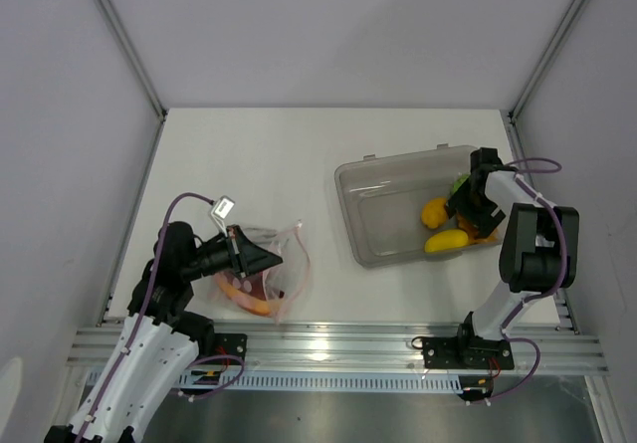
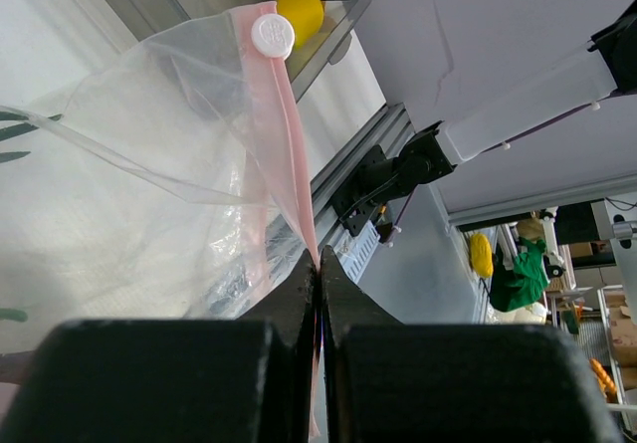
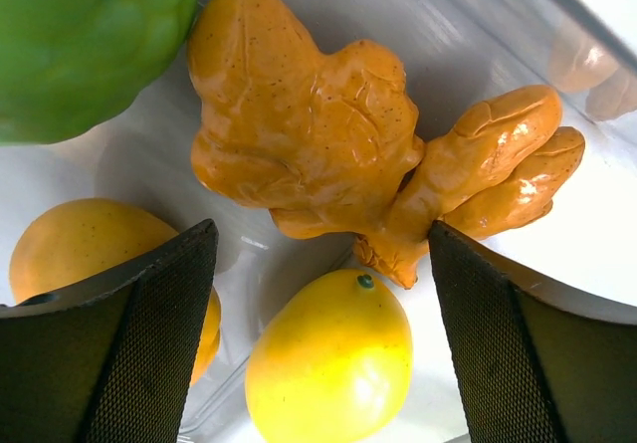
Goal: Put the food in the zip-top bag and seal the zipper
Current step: Pick up the fake fruit from the bin.
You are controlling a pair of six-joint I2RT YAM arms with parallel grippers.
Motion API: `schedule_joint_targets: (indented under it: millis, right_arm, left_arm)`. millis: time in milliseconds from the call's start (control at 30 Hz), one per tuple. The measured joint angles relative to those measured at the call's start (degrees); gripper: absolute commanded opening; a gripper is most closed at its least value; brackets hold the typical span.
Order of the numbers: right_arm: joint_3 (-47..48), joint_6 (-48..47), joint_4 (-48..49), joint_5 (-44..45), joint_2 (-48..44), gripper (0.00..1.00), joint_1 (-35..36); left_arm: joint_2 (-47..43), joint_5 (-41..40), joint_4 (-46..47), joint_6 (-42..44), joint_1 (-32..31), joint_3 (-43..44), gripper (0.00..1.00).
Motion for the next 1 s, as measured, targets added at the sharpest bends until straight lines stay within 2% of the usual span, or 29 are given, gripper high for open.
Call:
schedule_joint_targets:
  millis: [333, 767, 1000]
  right_arm:
    - [0.2, -3.0, -0.5, 1.9, -0.2, 0.83, 1.9]
    - [6.2, -5.2, -1.6, 4.9, -0.2, 0.81, 1.8]
    - [6.3, -6.2, -0.5, 5.6, 0.8, 0.79, 0.8]
  left_arm:
    - [0.0, 0.2, 0.9, 0.0, 0.0, -0.6, 0.0]
    - [-0.4, 1.0, 1.2, 0.0, 0.0, -0.9, 0.01]
    - [-0.5, 1.6, 1.9, 0.0, 0.0, -1.7, 0.01]
